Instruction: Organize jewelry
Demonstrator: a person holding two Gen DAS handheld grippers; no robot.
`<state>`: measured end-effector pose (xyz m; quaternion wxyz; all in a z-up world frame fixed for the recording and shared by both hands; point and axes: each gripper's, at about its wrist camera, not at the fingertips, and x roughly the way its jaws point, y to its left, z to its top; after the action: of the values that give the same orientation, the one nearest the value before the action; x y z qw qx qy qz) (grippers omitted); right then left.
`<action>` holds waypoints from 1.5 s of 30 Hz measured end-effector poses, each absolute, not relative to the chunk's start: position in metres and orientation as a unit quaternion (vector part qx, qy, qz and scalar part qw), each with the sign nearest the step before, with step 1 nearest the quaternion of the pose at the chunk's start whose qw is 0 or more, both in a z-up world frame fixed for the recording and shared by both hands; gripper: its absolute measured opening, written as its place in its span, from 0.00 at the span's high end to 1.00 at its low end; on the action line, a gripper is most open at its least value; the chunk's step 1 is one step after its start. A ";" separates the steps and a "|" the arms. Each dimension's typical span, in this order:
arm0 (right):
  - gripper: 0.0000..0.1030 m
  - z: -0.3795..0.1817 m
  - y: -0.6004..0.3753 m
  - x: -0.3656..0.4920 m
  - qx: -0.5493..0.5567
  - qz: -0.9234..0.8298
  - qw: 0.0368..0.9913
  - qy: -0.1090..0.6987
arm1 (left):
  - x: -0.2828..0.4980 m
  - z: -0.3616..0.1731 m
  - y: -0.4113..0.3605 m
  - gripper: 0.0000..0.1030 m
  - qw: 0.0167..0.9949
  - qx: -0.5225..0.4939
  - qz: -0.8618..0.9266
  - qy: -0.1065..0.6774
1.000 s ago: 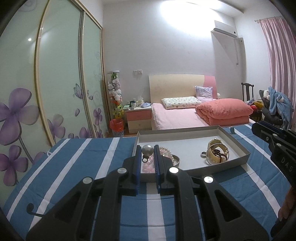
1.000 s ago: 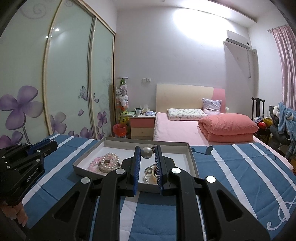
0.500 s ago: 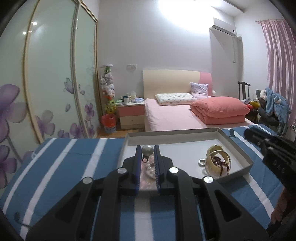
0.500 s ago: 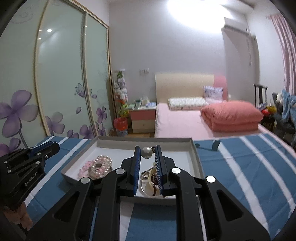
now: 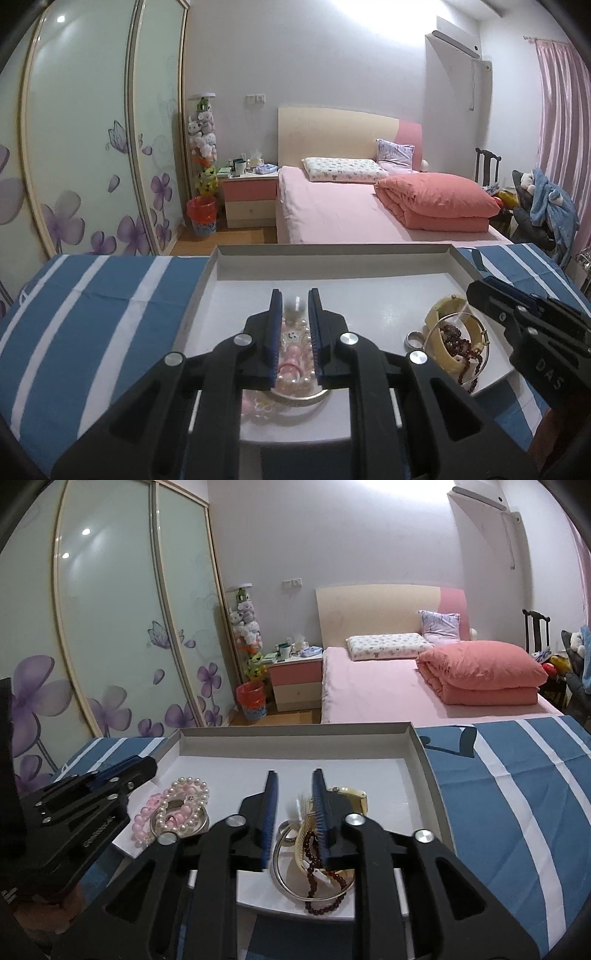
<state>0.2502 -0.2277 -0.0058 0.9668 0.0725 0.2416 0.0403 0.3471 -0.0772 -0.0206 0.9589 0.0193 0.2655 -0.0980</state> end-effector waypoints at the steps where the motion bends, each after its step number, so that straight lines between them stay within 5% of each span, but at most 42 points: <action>1: 0.69 -0.005 -0.230 0.251 0.073 0.040 0.967 0.240 | 0.348 -0.022 -0.077 0.84 0.958 0.018 -0.098 0.268; 11: 0.66 0.015 -0.236 0.212 0.080 0.041 0.973 0.214 | 0.324 -0.002 -0.052 0.66 0.964 0.003 -0.100 0.245; 31: 0.09 0.030 -0.206 0.087 0.045 -0.003 0.989 0.140 | 0.153 0.017 -0.012 0.11 0.982 0.041 -0.066 0.170; 45: 0.02 0.004 -0.205 0.059 0.051 -0.038 0.989 0.134 | 0.121 -0.003 -0.005 0.05 0.984 0.017 -0.023 0.177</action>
<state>0.0588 -0.2049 0.0042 0.9890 0.0508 0.1336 -0.0381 0.1206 -0.0048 -0.0033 0.9838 0.0169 0.1771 -0.0231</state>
